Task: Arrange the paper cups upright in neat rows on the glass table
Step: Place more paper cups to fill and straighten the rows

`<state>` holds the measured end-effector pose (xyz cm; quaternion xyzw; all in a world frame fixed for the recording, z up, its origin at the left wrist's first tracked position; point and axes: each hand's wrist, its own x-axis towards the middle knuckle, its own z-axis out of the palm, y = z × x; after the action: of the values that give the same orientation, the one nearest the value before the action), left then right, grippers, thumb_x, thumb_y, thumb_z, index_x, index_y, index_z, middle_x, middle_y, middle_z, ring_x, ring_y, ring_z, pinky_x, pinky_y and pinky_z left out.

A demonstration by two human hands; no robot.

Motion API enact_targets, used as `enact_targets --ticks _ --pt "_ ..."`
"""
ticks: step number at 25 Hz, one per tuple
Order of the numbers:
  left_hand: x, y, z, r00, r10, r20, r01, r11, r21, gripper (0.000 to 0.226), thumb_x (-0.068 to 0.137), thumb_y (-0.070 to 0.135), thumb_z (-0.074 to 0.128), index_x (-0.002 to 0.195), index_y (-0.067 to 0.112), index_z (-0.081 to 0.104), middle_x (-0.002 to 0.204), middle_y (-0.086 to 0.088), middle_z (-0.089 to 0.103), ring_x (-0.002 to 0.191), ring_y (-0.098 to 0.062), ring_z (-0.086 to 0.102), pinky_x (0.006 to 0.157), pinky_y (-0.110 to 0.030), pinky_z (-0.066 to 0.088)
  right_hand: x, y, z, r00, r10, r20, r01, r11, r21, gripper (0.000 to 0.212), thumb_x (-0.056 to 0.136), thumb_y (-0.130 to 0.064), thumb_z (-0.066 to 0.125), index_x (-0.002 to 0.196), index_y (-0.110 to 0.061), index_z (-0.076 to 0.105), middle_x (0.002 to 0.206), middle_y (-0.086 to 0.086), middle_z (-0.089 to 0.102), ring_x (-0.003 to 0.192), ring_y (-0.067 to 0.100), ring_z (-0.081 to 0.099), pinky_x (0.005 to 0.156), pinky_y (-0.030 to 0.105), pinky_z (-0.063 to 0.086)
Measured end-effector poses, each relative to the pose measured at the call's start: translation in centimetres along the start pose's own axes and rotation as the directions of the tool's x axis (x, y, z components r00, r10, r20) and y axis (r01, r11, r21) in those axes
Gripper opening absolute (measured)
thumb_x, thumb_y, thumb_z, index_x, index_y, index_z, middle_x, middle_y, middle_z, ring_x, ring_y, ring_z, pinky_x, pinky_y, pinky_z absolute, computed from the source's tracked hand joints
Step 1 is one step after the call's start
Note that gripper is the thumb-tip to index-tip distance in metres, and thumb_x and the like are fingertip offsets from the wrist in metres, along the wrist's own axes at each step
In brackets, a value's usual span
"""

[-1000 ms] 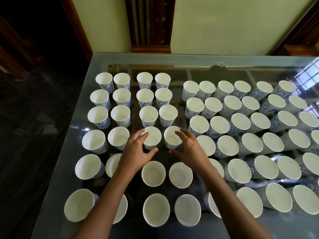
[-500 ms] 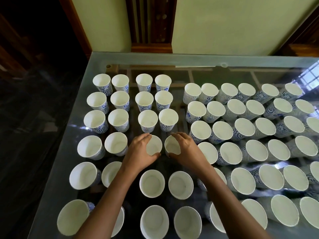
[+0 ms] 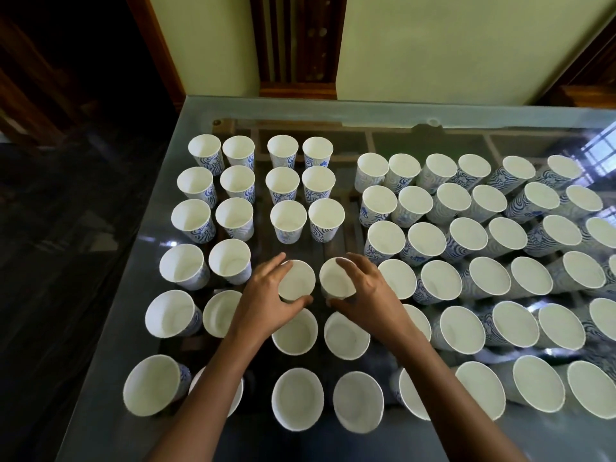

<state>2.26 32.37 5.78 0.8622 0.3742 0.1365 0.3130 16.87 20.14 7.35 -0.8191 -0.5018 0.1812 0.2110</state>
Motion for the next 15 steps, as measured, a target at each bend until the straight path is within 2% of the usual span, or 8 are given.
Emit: enact_targets --ticks 2,5,8,15 --pt "-2.0 0.1 -0.3 0.999 -0.016 -0.047 0.015 1.000 -0.021 0.064 0.062 0.034 0.083 0.117 0.010 0.062 0.129 -0.007 0.056 0.118 -0.023 0.051 0.099 -0.029 0.037 -2.2 0.2 0.0 1.000 0.004 -0.004 -0.004 0.999 0.035 0.071 0.074 -0.030 0.076 0.135 -0.011 0.045 0.139 0.013 0.043 0.126 0.029 0.043 0.100 0.035 0.040" --pt "-5.6 0.3 0.0 0.998 -0.038 -0.053 0.038 0.999 -0.009 0.062 0.058 0.034 0.085 0.112 0.010 0.065 0.121 -0.007 0.062 0.111 -0.024 0.057 0.095 -0.031 0.041 -5.4 0.2 0.8 0.998 -0.001 0.064 -0.001 0.999 0.033 0.076 0.069 -0.036 0.079 0.133 -0.012 0.047 0.136 0.009 0.046 0.124 0.026 0.044 0.100 0.031 0.038" --pt "-7.1 0.3 0.6 0.999 -0.052 -0.012 0.052 0.998 0.022 0.070 0.054 0.036 0.086 0.114 0.007 0.064 0.123 -0.008 0.061 0.111 -0.025 0.057 0.097 -0.029 0.038 -6.9 0.2 1.9 0.993 -0.016 0.113 0.020 0.999 -0.034 0.080 0.069 -0.040 0.077 0.137 -0.015 0.042 0.143 0.006 0.039 0.130 0.023 0.037 0.103 0.028 0.034" --pt "-7.1 0.1 0.8 0.998 -0.035 0.054 0.032 0.998 0.055 0.072 0.062 0.035 0.082 0.124 0.009 0.057 0.130 -0.006 0.056 0.119 -0.022 0.051 0.102 -0.028 0.034 -6.6 0.1 2.6 0.998 0.010 0.067 -0.008 0.999 -0.038 0.075 0.075 -0.031 0.074 0.139 -0.017 0.038 0.147 0.006 0.034 0.132 0.023 0.034 0.104 0.027 0.032"
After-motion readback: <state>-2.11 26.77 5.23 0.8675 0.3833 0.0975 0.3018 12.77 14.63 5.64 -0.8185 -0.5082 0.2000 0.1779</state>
